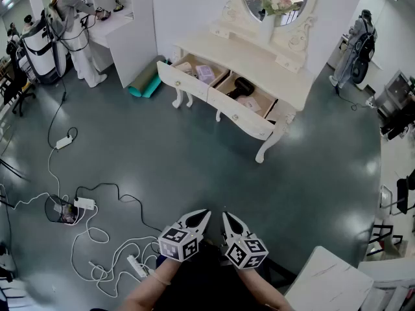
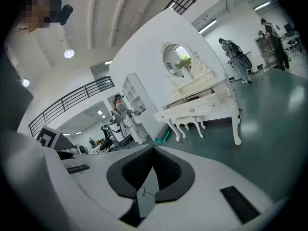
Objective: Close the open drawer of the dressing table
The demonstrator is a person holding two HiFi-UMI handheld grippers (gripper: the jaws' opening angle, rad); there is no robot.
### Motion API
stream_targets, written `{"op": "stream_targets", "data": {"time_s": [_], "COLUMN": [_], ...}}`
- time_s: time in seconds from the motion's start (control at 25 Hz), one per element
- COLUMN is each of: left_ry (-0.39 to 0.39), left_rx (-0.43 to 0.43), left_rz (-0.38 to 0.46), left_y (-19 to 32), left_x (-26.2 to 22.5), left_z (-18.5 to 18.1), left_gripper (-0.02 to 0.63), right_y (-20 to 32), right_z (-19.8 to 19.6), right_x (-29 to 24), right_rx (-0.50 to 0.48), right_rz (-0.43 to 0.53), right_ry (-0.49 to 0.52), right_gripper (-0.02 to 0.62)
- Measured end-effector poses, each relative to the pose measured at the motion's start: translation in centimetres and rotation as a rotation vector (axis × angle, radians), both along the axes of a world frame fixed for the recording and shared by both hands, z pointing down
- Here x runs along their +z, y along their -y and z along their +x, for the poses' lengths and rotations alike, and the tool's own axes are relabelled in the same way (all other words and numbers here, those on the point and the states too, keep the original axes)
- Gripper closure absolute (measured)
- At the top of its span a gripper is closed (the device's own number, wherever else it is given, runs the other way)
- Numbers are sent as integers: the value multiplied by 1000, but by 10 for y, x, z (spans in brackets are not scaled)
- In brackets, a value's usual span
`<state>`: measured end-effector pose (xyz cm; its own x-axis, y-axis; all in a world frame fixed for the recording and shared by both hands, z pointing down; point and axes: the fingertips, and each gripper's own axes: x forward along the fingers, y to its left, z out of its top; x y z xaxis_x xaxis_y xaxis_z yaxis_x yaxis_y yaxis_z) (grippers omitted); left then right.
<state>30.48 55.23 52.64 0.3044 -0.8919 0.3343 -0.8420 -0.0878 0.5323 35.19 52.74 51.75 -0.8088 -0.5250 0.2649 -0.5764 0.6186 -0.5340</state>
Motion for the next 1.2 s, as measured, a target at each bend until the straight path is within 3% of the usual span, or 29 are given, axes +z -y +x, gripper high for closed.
{"op": "stream_targets", "data": {"time_s": [0.68, 0.96, 1.2], "left_ry": [54, 62, 69], "left_rx": [23, -15, 17], "left_rz": [-23, -24, -30], "left_y": [-22, 4, 40], "left_x": [8, 8, 11], "left_z": [11, -11, -19], "left_gripper": [580, 580, 580], "right_y": [-10, 10, 46], "right_z": [1, -10, -18], "right_x": [4, 2, 4], "right_rx": [21, 18, 49], "right_rz": [20, 36, 46], "right_ry": [-14, -13, -26], "right_gripper": [580, 580, 580]}}
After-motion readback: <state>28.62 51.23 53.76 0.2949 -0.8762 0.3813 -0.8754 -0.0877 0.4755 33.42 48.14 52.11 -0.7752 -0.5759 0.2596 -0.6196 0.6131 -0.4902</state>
